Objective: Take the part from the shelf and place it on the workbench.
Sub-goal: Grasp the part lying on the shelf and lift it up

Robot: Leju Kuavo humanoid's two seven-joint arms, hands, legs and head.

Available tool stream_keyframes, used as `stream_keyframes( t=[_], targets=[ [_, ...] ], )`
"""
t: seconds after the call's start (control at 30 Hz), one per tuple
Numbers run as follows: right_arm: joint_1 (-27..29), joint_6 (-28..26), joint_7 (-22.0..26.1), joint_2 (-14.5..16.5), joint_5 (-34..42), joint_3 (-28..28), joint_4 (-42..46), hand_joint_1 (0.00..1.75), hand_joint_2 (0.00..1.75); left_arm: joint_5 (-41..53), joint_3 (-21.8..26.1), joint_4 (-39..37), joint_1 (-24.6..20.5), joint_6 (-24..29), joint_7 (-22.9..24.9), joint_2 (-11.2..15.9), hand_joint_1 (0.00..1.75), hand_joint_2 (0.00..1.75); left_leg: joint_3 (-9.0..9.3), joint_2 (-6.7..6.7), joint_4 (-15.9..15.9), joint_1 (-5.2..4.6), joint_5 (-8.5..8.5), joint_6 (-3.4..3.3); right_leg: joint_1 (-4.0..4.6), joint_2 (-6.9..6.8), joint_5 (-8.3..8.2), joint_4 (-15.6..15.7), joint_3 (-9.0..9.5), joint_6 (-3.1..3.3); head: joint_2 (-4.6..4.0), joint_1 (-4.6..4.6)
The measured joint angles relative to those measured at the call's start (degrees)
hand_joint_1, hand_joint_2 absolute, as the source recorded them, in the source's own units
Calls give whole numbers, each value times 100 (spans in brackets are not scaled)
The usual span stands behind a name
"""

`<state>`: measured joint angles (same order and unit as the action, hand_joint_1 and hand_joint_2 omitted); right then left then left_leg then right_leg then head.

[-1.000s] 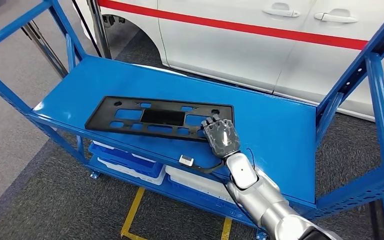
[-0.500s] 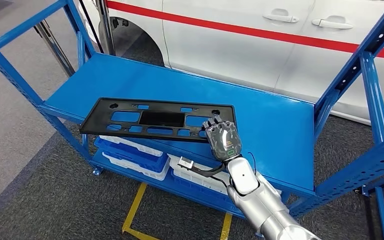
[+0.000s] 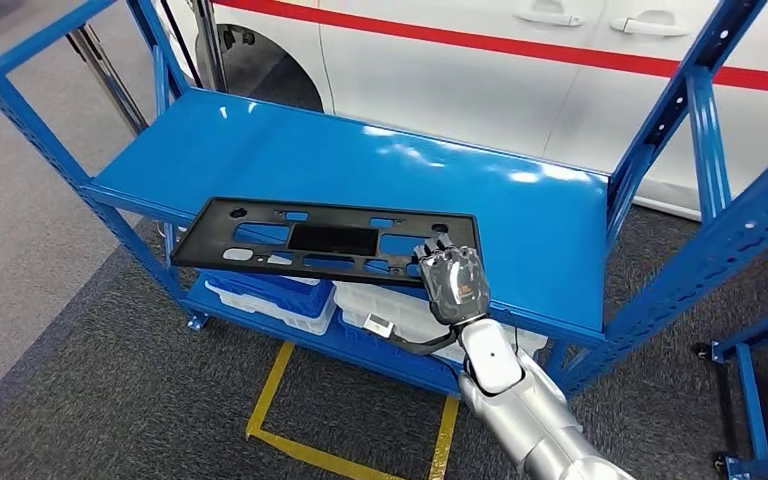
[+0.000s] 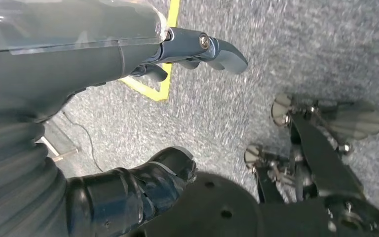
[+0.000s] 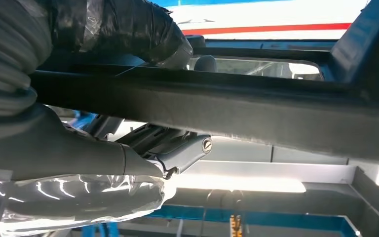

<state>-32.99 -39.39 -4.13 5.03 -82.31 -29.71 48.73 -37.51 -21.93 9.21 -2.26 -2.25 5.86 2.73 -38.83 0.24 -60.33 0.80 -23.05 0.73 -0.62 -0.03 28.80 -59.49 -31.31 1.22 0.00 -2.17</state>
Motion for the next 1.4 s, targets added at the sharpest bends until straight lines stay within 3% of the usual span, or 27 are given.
stream_keyframes(
  t=[0.1,0.13,0.17,0.2,0.27,0.33,0.4,0.47,0.5,0.57,0.63,0.67,0.7,0.77,0.8,0.87,0.9,0.97,1.0,1.07,1.13,1.17,1.2,1.23,1.3,1.37,1.4],
  targets=[
    [16,-1,25,11,75,6,2,175,175,-2,-4,-3,-3,-1,5,0,0,175,-217,-8,-860,18,-834,67,1,-15,-208,10,-231,82,0,13],
    [28,0,55,13,145,13,-1,175,175,-3,-6,-3,-6,0,7,-1,0,175,-259,-7,-1192,20,-999,81,9,-16,-275,5,-321,85,0,13],
    [43,0,100,13,241,24,-7,175,175,-6,-7,-3,-7,1,7,0,0,175,-244,-7,-1410,20,-1020,88,17,-19,-339,-2,-412,83,0,13],
    [59,3,158,14,365,36,-14,175,175,-9,-8,-3,-9,2,6,0,0,175,-140,-7,-1448,20,-915,85,22,-22,-402,-10,-502,77,0,13],
    [83,32,310,22,680,62,-27,175,175,-20,-11,-3,-13,3,4,0,0,175,345,-10,-967,15,-628,42,29,-24,-523,-27,-657,56,0,14],
    [92,173,533,51,1126,97,-25,175,175,-43,-13,-3,-18,9,-2,4,0,175,941,-15,-144,-17,-646,-26,43,-21,-632,-34,-745,13,0,12],
    [102,466,828,101,1796,150,-16,175,175,-80,-13,-3,-16,17,-14,9,0,175,1171,-18,287,-60,-742,-83,37,-26,-747,-3,-767,-50,0,10],
    [122,749,1086,144,2441,207,-13,175,175,-111,-13,-3,-19,20,-24,2,0,175,1103,-4,356,-55,-627,-155,33,-20,-823,39,-788,-119,0,8],
    [127,860,1173,158,2664,229,-7,175,175,-121,-12,-3,-28,20,-27,-4,0,175,1053,9,382,-42,-546,-211,34,-11,-718,-21,-829,-148,0,6],
    [126,1188,1343,169,3155,277,10,175,175,-131,-11,-3,-38,17,-38,-15,0,175,921,35,409,-21,-385,-296,28,3,-202,-431,-958,-182,0,3],
    [137,1828,1617,183,3995,350,21,175,175,-148,-10,-3,-26,5,-53,-15,0,175,726,40,383,-24,-248,-324,24,3,328,-1150,-1091,-211,0,2],
    [151,2177,1759,191,4439,380,21,175,175,-158,-10,-3,-19,-4,-59,-14,0,175,614,41,356,-25,-183,-318,17,3,394,-1440,-1104,-225,0,1],
    [165,2566,1889,199,4917,402,20,175,175,-169,-10,-3,-13,-18,-64,-14,0,175,492,42,319,-25,-119,-309,7,2,338,-1610,-1055,-237,0,2],
    [180,3336,2067,214,5829,422,22,175,175,-183,-11,-3,-15,-45,-75,-13,0,175,263,42,223,-21,-15,-279,-16,1,25,-1370,-690,-244,0,1],
    [180,3735,2130,226,6307,429,26,175,175,-186,-11,-3,-17,-60,-81,-13,0,175,165,40,169,-22,24,-255,-19,2,-10,-1011,-405,-236,0,1],
    [189,4362,2223,257,7110,436,37,175,175,-189,-13,-2,-17,-83,-91,-13,0,175,37,37,89,-25,104,-188,5,9,134,-282,91,-205,0,1],
    [197,4588,2257,273,7433,437,42,175,175,-190,-15,-2,-16,-94,-95,-13,0,175,10,36,85,-26,153,-148,22,13,227,-80,191,-182,0,2],
    [229,4911,2304,286,7922,438,46,175,175,-190,-21,-7,-4,-106,-101,-9,0,175,-11,30,122,-10,265,-69,35,8,183,16,172,-113,0,0],
    [246,5011,2314,291,8093,438,46,175,175,-192,-26,-10,0,-108,-104,-5,0,175,-41,23,109,2,242,-34,27,-4,126,34,130,-68,0,0],
    [295,5179,2333,311,8415,430,61,175,175,-199,-36,-17,7,-112,-111,3,0,175,-172,12,-175,26,-129,27,2,-23,-6,69,4,25,0,0],
    [351,5297,2374,329,8675,393,101,175,175,-208,-42,-16,2,-107,-121,4,0,175,-347,11,-847,36,-683,74,4,-22,-132,74,-154,62,0,3],
    [382,5336,2395,332,8761,369,116,175,175,-212,-44,-16,1,-101,-124,4,0,175,-400,11,-1192,38,-806,89,6,-24,-196,71,-235,59,0,3],
    [416,5369,2418,332,8820,343,129,175,175,-214,-46,-16,0,-95,-127,4,0,175,-402,11,-1433,38,-789,97,8,-26,-257,67,-314,53,0,3],
    [451,5392,2431,331,8848,320,140,175,175,-216,-48,-16,-1,-91,-128,4,0,175,-322,11,-1503,38,-660,96,9,-28,-312,62,-386,42,0,4],
    [514,5426,2458,330,8876,258,181,175,175,-220,-52,-16,-2,-81,-131,6,0,175,139,10,-1035,37,-390,62,9,-27,-409,51,-502,13,0,4],
    [547,5435,2505,329,8879,184,248,175,175,-227,-54,-16,-7,-64,-132,10,0,175,733,19,-191,7,-468,-5,26,-35,-489,40,-569,-37,0,3],
    [552,5435,2532,328,8879,148,276,175,175,-231,-56,-16,-13,-56,-132,12,0,175,910,22,107,-12,-565,-44,33,-47,-524,40,-582,-69,0,2]
  ],
)
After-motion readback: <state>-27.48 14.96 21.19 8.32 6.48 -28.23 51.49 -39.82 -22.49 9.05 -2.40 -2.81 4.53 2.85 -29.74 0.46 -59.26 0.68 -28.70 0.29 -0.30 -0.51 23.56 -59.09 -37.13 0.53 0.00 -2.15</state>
